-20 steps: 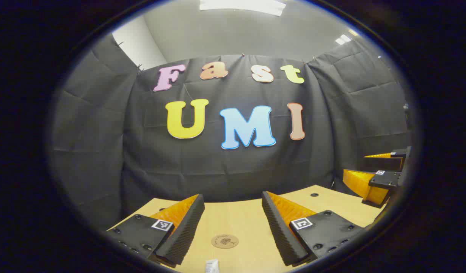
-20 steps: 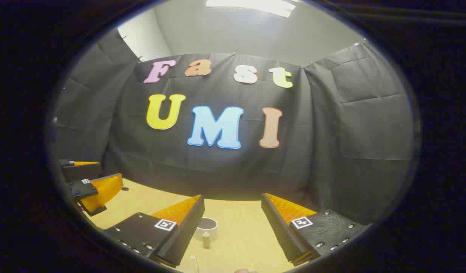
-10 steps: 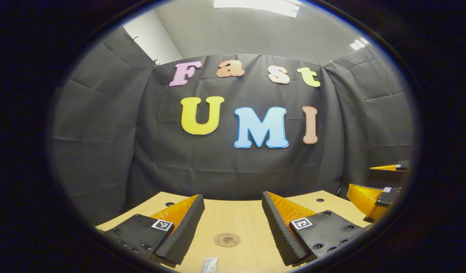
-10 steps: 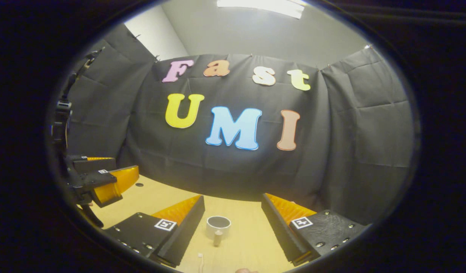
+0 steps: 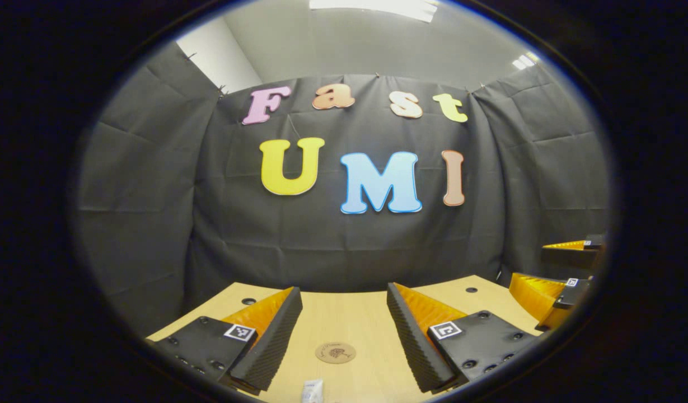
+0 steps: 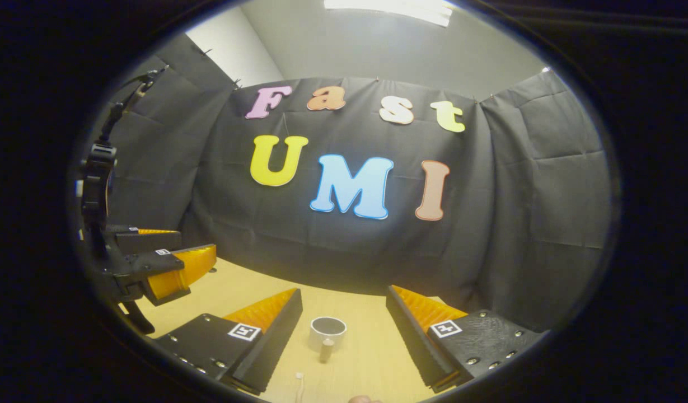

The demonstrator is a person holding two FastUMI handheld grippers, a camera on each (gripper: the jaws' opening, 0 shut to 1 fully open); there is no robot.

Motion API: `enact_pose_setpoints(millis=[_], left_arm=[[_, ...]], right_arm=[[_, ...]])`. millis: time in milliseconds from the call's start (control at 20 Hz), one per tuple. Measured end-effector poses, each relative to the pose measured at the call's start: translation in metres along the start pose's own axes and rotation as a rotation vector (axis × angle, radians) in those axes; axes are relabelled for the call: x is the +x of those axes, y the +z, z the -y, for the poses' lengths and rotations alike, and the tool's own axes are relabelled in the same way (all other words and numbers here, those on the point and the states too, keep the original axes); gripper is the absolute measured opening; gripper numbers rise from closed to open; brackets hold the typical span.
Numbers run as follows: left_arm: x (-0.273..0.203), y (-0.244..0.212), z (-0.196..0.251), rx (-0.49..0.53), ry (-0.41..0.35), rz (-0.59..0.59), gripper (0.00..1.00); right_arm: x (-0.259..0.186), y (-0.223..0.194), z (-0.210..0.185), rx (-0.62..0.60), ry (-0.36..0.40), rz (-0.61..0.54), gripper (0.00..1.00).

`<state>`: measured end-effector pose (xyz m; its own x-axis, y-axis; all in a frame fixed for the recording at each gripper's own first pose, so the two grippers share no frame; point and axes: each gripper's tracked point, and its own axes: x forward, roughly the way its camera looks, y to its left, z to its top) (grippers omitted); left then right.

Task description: Put the toothbrush and toothpaste on the desktop into the cup, then pick up the cup and place it on the coaster on the desktop.

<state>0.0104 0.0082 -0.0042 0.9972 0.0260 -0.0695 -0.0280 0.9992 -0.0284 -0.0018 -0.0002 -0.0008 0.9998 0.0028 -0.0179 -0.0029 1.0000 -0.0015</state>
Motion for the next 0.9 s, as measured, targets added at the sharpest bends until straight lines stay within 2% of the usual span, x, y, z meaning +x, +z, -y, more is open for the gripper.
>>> enact_pose_setpoints(millis=[200, 600, 900], left_arm=[[0.005, -0.02, 0.007, -0.012, -0.03, -0.07, 0.96], [0.009, -0.074, -0.002, -0.027, -0.013, -0.258, 0.96], [0.004, -0.125, -0.013, -0.021, -0.001, -0.442, 0.97]], right_arm=[[0.001, -0.013, -0.004, 0.021, 0.018, -0.089, 0.94], [0.001, -0.068, -0.022, 0.096, 0.068, -0.303, 0.94], [0.0, -0.119, -0.036, 0.129, 0.09, -0.499, 0.94]])
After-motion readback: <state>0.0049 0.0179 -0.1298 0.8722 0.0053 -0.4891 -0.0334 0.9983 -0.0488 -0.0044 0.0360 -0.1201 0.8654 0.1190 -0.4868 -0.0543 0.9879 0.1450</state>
